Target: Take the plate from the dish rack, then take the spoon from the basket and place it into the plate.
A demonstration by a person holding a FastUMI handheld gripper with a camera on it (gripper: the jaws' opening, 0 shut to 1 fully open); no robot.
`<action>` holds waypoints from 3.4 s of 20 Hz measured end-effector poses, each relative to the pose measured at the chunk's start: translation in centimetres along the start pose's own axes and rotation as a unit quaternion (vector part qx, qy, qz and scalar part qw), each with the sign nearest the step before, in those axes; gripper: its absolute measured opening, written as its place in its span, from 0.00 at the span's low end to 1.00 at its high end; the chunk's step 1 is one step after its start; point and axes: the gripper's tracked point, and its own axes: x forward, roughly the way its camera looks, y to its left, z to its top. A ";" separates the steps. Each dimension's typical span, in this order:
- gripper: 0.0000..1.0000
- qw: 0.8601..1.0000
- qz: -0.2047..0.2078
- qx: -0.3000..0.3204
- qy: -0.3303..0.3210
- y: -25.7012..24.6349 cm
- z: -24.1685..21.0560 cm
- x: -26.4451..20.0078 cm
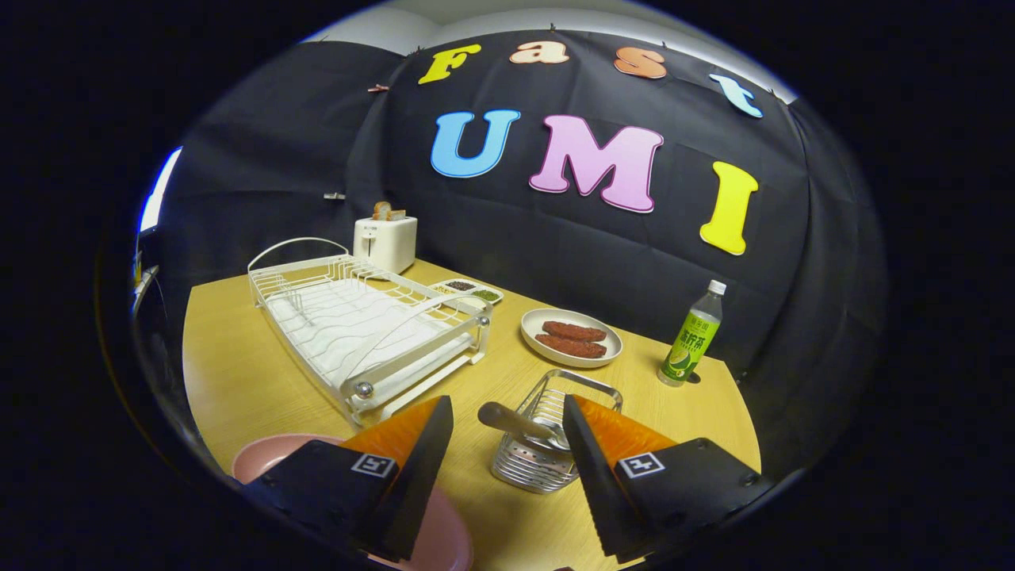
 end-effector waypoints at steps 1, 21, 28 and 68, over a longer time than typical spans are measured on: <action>0.83 1.000 -0.004 -0.001 -0.001 0.0 -0.1 0.3; 0.14 0.997 -0.050 0.062 -0.001 -4.5 2.9 1.4; 0.12 0.994 -0.055 0.091 -0.010 -7.0 6.6 0.2; 0.18 0.992 -0.097 0.068 0.054 8.7 1.3 -7.9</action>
